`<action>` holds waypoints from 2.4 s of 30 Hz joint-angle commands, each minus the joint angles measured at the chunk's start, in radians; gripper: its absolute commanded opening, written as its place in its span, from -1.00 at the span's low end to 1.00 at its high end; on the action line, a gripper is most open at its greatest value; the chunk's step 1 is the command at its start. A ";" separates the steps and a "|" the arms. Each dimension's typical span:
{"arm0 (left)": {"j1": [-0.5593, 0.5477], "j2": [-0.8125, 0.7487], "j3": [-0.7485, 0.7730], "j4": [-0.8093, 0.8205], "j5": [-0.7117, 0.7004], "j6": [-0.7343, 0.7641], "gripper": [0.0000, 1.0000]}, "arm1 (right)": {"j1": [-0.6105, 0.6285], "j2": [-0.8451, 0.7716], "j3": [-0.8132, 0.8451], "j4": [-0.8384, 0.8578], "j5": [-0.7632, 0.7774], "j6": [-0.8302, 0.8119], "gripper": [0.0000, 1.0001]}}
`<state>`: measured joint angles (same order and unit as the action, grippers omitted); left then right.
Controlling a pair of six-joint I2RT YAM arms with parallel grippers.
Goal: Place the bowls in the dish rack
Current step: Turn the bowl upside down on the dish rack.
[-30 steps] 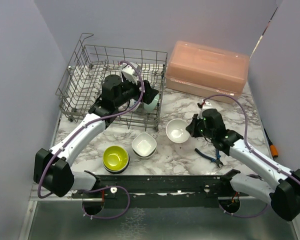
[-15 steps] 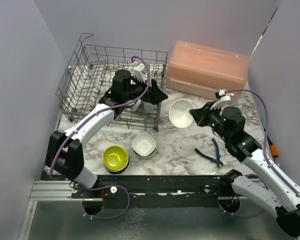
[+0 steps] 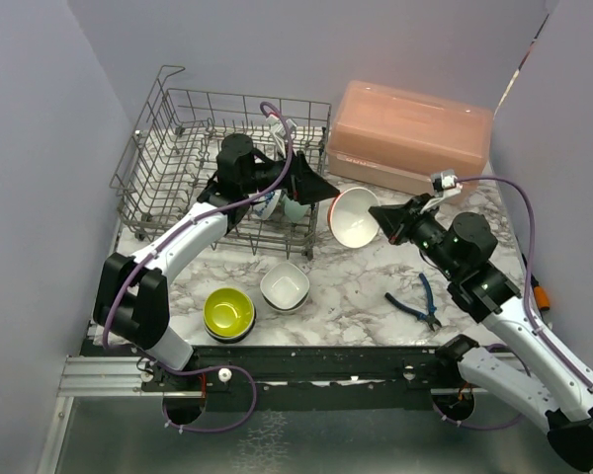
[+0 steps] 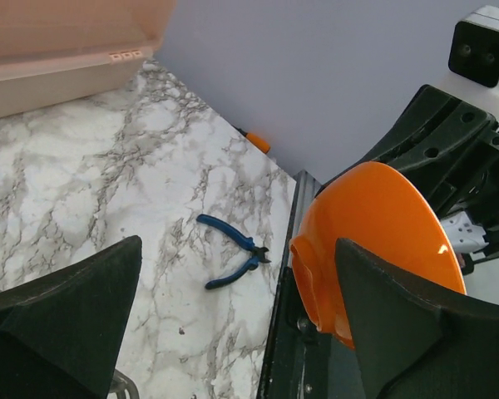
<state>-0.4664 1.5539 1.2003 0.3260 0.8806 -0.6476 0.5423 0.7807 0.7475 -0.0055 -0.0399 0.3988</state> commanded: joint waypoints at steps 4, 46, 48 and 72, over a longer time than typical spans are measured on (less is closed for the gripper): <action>0.000 -0.053 -0.006 0.090 0.088 -0.047 0.98 | 0.004 -0.058 -0.038 0.140 -0.049 -0.041 -1.00; -0.060 0.006 0.027 -0.076 0.043 0.009 0.98 | 0.004 -0.009 -0.023 0.244 0.061 -0.109 -1.00; -0.068 0.024 0.038 -0.080 0.072 -0.001 0.97 | 0.004 0.000 -0.022 0.257 0.055 -0.108 -0.99; -0.066 0.010 0.056 -0.085 0.105 0.024 -0.84 | 0.004 0.082 0.024 0.241 0.014 -0.069 -0.96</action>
<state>-0.5529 1.5826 1.2373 0.2428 1.0096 -0.6495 0.5415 0.8650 0.7212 0.1818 0.0120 0.2901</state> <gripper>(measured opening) 0.644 0.025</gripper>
